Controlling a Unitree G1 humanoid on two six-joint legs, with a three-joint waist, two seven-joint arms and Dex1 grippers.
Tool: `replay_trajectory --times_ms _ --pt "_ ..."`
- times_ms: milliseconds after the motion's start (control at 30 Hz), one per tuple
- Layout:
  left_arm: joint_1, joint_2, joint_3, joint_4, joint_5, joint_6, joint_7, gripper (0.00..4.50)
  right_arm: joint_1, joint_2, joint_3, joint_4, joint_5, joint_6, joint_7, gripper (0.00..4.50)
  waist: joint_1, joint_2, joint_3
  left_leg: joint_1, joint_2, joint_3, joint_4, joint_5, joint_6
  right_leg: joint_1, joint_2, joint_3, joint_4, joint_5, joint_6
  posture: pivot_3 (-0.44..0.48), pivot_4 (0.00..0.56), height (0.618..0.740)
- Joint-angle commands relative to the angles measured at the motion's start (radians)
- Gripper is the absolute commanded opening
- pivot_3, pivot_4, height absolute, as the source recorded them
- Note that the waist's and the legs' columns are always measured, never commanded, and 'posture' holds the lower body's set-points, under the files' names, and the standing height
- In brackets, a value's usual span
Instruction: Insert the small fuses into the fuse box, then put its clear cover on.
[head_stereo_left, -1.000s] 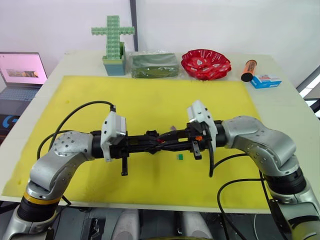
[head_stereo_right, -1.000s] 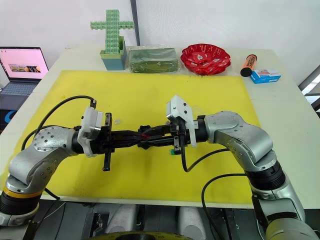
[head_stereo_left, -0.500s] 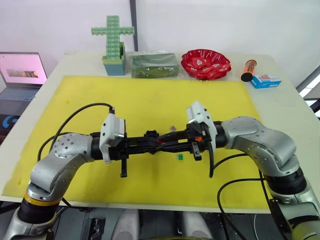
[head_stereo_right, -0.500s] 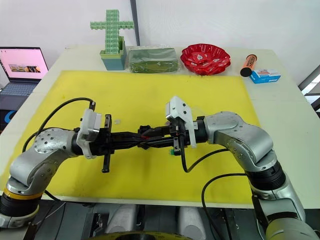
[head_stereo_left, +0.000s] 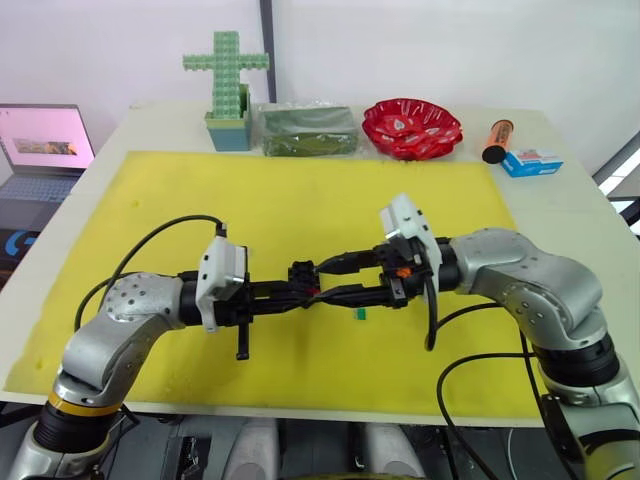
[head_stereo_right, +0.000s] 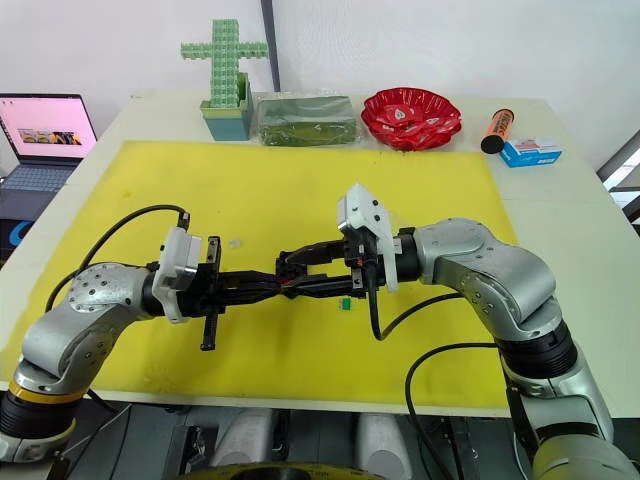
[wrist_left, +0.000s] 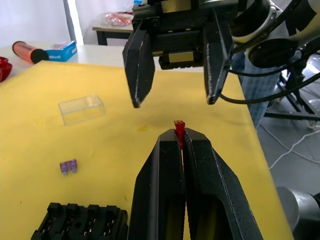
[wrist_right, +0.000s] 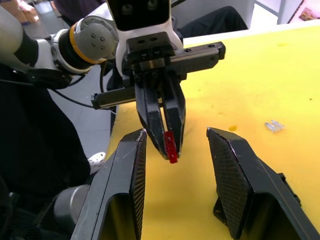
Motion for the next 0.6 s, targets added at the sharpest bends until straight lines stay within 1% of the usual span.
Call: replay_trajectory --times_ms 33,133,233,333,600 --pt "0.001 -0.002 0.002 0.000 0.003 -0.026 -0.010 0.00 0.005 -0.012 0.010 -0.029 -0.029 -0.041 0.014 2.03 0.000 0.000 0.000 0.000 0.000 0.000 0.000 0.000 0.000 0.000 0.000 0.000 0.000 0.000 0.000 0.000 0.150 0.740" --pt "0.006 -0.005 -0.001 0.005 0.009 -0.035 -0.013 0.00 0.015 -0.019 0.021 -0.030 -0.050 -0.062 0.025 2.03 -0.001 0.000 0.000 0.000 0.000 0.000 0.000 0.000 0.000 0.000 0.000 0.000 0.000 0.000 0.000 0.000 0.150 0.740" --pt "0.027 -0.008 -0.002 0.012 0.019 -0.054 -0.021 0.00 0.023 -0.020 0.016 -0.033 -0.044 -0.061 0.027 1.47 -0.001 0.000 0.000 0.000 0.000 0.000 0.000 0.000 0.000 0.000 0.000 0.000 0.000 0.000 0.001 0.000 0.150 0.740" --pt "0.038 -0.010 -0.003 0.018 0.025 -0.067 -0.027 0.00 0.025 -0.022 0.015 -0.037 -0.048 -0.065 0.030 0.46 0.001 0.000 0.000 0.000 0.000 0.000 0.000 0.000 0.000 0.000 0.000 0.000 0.000 0.000 0.000 0.000 0.150 0.740" --pt "0.031 -0.008 -0.001 0.032 0.022 -0.075 -0.032 0.00 0.039 -0.033 0.025 -0.039 -0.069 -0.086 0.040 0.46 0.000 0.000 0.000 0.000 0.000 0.000 0.000 0.000 0.000 0.000 0.000 0.000 0.000 0.000 0.000 0.000 0.150 0.740"
